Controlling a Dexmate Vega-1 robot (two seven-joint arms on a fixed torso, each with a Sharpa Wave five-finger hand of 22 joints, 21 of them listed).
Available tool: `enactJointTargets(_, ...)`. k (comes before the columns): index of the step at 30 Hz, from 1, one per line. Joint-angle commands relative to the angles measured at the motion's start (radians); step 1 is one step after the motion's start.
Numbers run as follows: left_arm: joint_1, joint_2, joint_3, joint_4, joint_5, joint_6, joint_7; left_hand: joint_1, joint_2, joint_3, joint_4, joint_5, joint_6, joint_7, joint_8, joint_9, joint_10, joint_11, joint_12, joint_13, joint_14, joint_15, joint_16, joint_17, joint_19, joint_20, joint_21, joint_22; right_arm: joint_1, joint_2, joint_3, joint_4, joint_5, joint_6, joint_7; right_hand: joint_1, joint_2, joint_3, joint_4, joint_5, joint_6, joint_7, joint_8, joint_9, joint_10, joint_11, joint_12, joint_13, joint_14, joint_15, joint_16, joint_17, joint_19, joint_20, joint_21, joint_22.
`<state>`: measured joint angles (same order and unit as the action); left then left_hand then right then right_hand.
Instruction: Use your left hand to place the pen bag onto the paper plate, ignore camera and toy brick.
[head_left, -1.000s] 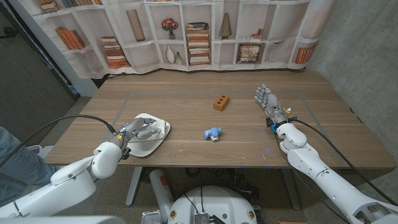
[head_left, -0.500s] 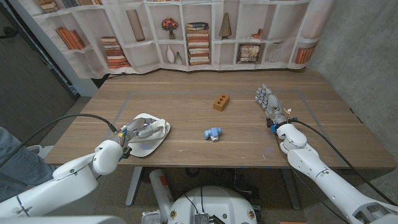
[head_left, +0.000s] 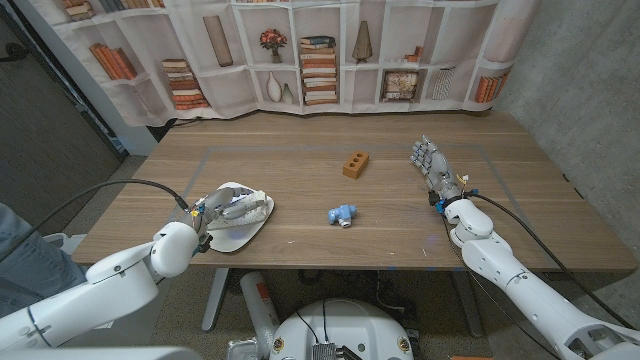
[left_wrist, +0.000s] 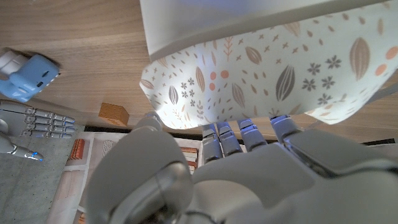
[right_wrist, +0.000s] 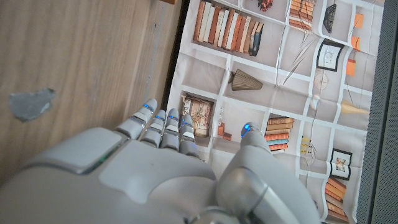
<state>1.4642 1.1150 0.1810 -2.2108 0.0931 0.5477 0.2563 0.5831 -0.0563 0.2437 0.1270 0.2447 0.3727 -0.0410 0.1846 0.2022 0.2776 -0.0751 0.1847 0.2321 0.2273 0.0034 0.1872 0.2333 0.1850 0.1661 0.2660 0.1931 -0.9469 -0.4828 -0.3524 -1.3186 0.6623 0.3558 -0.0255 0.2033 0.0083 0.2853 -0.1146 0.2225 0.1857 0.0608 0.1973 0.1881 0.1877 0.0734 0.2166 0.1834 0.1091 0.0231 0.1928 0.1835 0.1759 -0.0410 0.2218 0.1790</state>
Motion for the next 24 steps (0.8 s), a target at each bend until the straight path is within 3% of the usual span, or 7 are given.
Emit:
enactJointTargets(1, -0.014, 0.023, 0.009, -0.019, -0.021, 0.017, 0.021, -0.014, 0.000, -0.007, 0.002, 0.011, -0.009, 0.000, 0.000, 0.003, -0.004, 0.002, 0.003, 0.001, -0.005, 0.004, -0.002, 0.002, -0.006, 0.000, -0.002, 0.004, -0.004, 0.001, 0.004, -0.001, 0.001, 0.010, 0.000, 0.000, 0.009, -0.004, 0.000, -0.003, 0.005, -0.006, 0.000, 0.002, 0.022, -0.001, 0.004, 0.004, 0.023, -0.005, 0.002, 0.003, 0.007, -0.016, -0.003, 0.004)
enactJointTargets(24, 0.023, 0.053, -0.045, -0.072, -0.021, 0.000, 0.062, -0.039, -0.010, -0.024, 0.010, 0.020, -0.015, 0.003, 0.007, 0.003, -0.008, -0.003, 0.010, -0.001, -0.014, 0.006, 0.003, -0.001, -0.014, 0.003, -0.008, 0.005, -0.016, 0.002, 0.007, -0.016, 0.003, 0.017, -0.003, 0.001, 0.010, -0.005, 0.000, -0.003, 0.013, -0.005, 0.002, 0.002, 0.029, 0.002, 0.005, 0.004, 0.029, -0.005, 0.001, 0.002, 0.009, -0.018, -0.006, 0.004)
